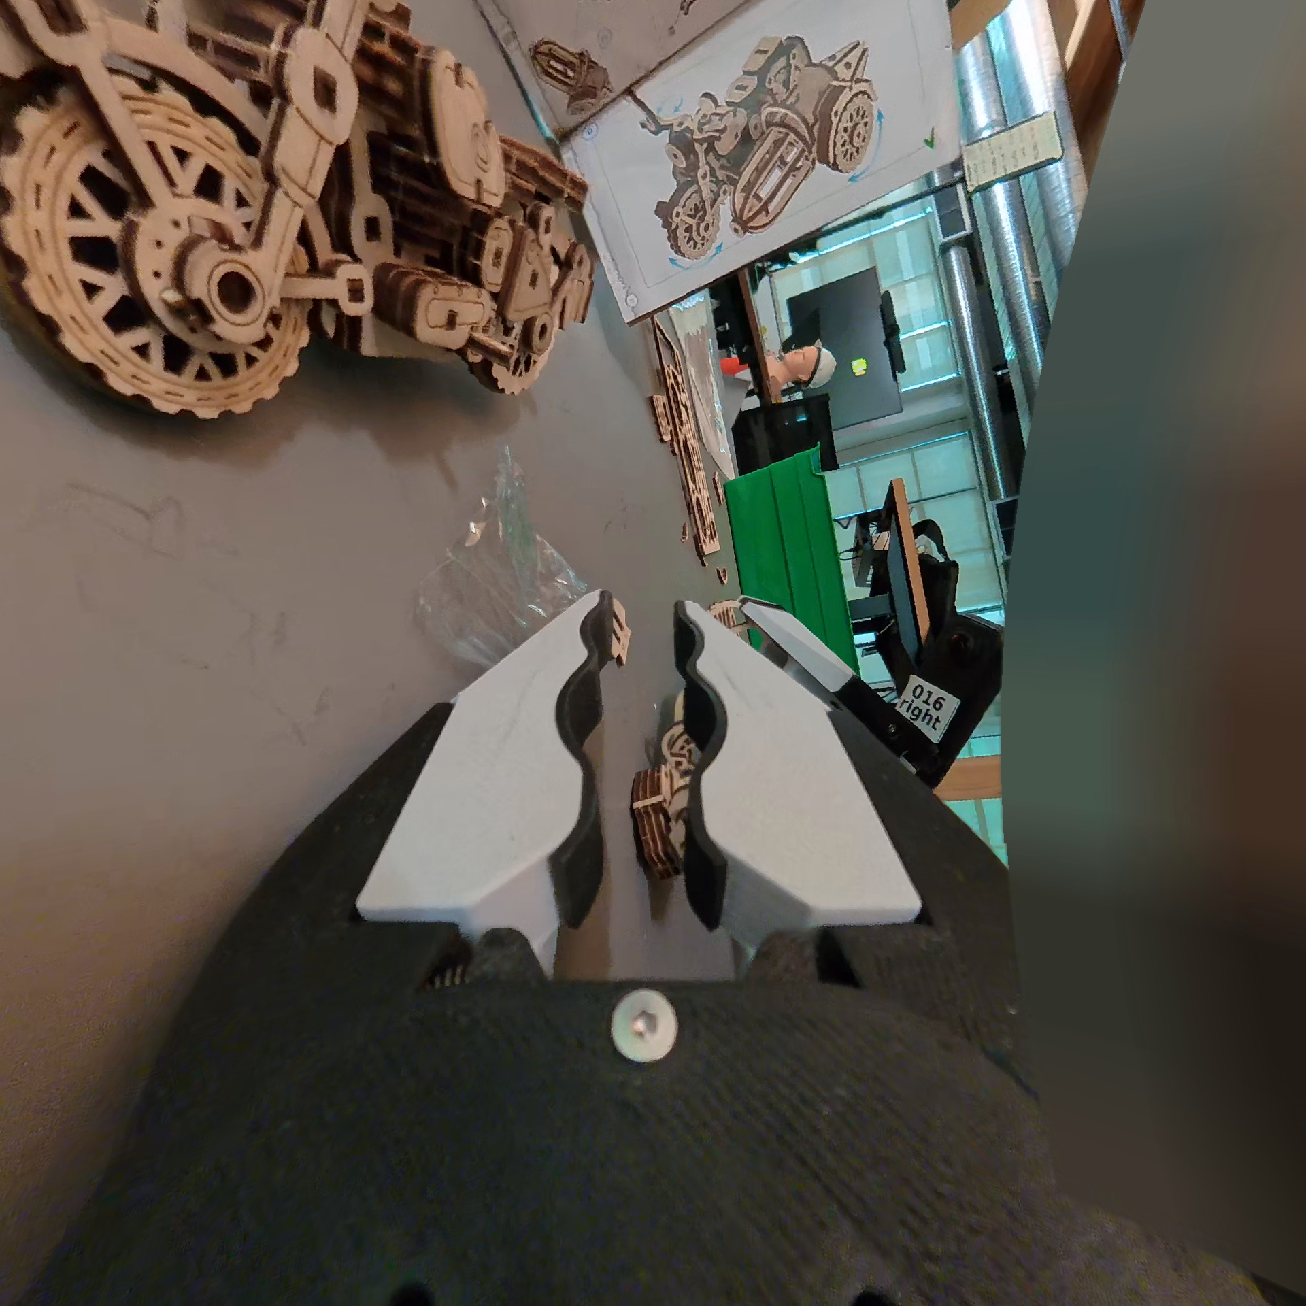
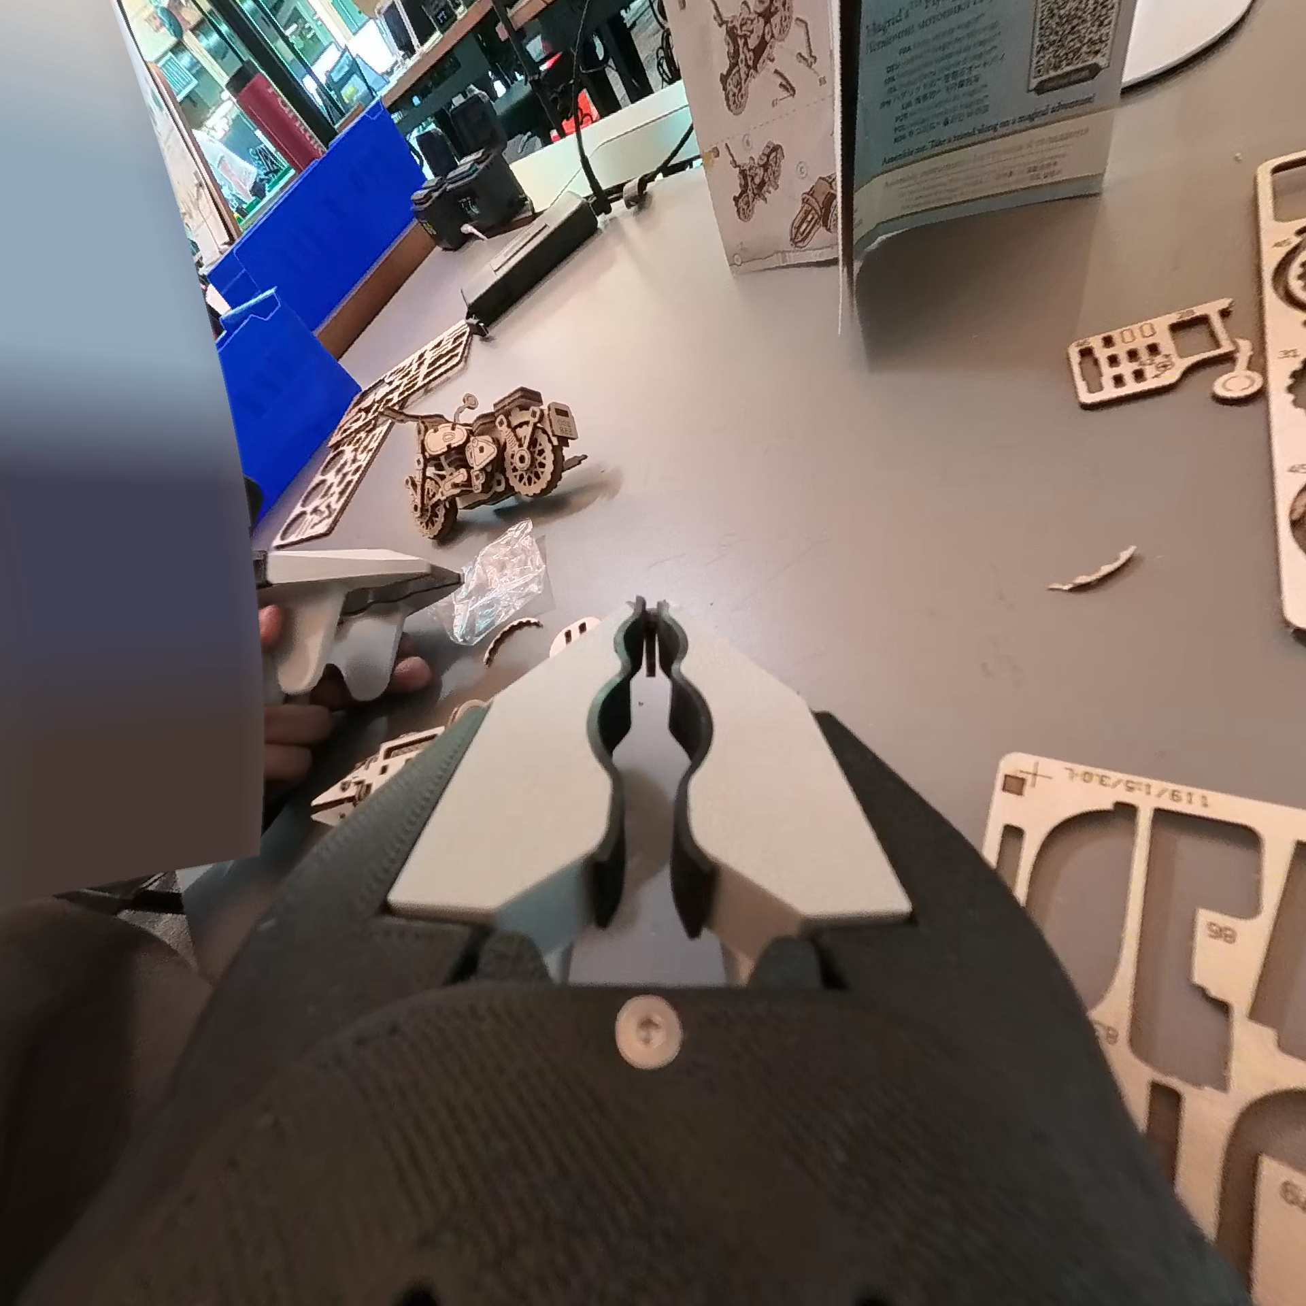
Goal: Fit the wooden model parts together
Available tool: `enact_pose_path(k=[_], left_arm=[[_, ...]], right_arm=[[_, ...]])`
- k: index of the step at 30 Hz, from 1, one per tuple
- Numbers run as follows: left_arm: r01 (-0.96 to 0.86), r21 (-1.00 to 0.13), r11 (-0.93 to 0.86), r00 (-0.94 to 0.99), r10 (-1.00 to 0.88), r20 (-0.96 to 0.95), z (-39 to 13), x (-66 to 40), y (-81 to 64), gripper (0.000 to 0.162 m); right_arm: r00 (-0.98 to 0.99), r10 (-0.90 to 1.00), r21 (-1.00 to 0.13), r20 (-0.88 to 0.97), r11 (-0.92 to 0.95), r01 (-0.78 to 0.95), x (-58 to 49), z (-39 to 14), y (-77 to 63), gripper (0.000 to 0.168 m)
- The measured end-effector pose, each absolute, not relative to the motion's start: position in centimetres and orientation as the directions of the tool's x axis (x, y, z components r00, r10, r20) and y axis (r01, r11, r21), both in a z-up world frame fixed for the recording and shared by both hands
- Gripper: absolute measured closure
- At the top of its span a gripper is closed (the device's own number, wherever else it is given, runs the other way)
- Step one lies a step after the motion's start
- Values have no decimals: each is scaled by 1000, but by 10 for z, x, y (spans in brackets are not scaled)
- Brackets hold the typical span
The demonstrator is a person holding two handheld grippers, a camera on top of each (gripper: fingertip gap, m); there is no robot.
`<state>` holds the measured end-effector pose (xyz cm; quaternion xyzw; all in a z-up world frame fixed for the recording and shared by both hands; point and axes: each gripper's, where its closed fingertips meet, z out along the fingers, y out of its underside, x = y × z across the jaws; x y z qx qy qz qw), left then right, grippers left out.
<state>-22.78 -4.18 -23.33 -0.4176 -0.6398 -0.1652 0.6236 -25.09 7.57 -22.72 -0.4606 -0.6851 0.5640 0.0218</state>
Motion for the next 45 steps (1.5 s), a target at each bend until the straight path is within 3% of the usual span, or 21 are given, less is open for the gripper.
enact_pose_path(k=[5,8,13,17,22,27,34,45], left_arm=[[717,-370,590,212,320,923,-212,-222,-40,138],[678,-500,539,309,408,859,-190,-216,-45,134],[560,-781,276,407,729,550,-189,-220,-102,121],[455,-874,172,392,843,370,-181,-252,-158,119],[623,-782,33,435,816,380,-219,-277,-166,102],[736,-677,-2,485,699,526,-239,-269,-147,102],[756,-653,57,466,654,596,-243,-273,-134,108],[786,-604,129,428,591,684,-244,-276,-131,130]], right_arm=[[-604,667,-844,-437,-72,531,-254,-208,77,168],[-629,671,-886,-393,-94,453,-252,-173,74,168],[-697,677,-962,-236,-64,264,-230,-114,49,168],[-736,654,-982,-176,-67,176,-216,-89,21,168],[-780,568,-961,-263,-81,265,-214,-81,-11,168],[-773,525,-923,-355,-66,379,-219,-88,-29,167],[-719,426,-813,-549,-74,577,-221,-111,-47,168],[-725,510,-861,-463,-64,505,-225,-113,-14,168]])
